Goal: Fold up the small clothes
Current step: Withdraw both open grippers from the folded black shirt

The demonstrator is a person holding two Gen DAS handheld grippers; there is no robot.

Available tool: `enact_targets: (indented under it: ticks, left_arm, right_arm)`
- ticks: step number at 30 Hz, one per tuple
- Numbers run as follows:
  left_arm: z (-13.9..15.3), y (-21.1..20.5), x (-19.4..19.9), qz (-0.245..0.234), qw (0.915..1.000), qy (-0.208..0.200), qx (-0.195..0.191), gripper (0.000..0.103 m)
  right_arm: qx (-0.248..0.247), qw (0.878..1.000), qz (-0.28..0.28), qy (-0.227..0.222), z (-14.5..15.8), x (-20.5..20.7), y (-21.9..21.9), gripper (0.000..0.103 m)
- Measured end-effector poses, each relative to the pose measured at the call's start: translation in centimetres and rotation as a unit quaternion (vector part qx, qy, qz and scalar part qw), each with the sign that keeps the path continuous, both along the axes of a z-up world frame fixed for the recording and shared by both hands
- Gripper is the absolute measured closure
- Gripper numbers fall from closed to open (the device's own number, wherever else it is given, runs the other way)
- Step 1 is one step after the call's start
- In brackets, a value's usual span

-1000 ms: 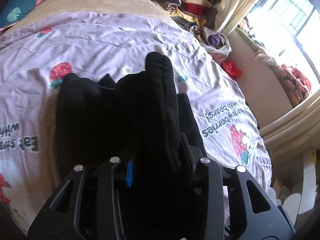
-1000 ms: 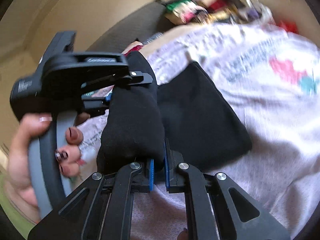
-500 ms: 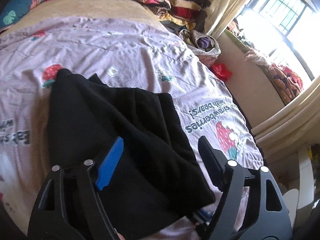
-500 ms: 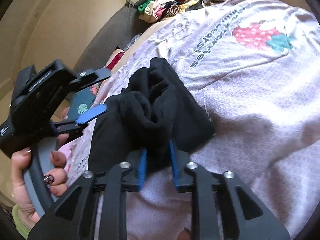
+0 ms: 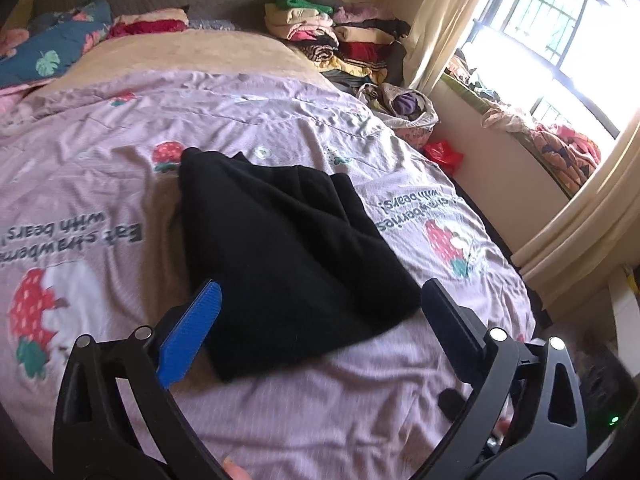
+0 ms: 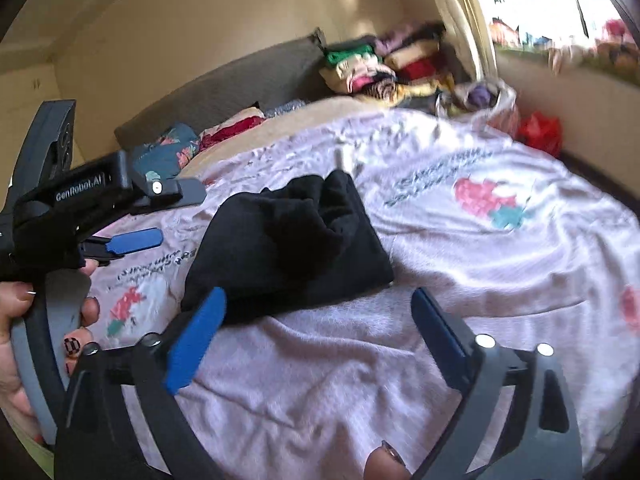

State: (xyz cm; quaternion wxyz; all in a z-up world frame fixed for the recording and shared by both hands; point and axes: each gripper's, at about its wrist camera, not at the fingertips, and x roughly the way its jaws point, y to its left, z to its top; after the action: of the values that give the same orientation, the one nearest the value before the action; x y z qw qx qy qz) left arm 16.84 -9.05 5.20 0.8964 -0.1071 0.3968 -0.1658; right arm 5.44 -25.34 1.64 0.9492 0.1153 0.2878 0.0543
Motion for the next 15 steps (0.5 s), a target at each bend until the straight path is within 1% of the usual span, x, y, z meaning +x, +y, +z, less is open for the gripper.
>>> enact_targets:
  ticks: [4,7,10,15]
  left_arm:
    - [-0.2,0.9,-3.0,0.01,0.9998,-0.011,0.012,0.01]
    - [-0.8,1.4,-5.1,0.013,0.9995,-0.014,0.024,0.01]
    - [-1.3,2.1,-7.0,0.023,0.9986,-0.023,0.043,0.009]
    - [-3.0,3.4,-9.5,0.034,0.9976,-0.021,0.055,0.009]
  right_arm:
    - [-0.03,0.999,0.0,-0.018,0.7,-2.2,0.4,0.005]
    - [-0.057,0.998,-0.004,-0.027,0.5,-3.6,0.7,0.005]
    - [-0.071,0.997,0.001,-0.025,0.0,-4.4,1.0,0.005]
    - [-0.094,0.995,0.01,-0.02,-1.3,-5.7,1.3,0.004]
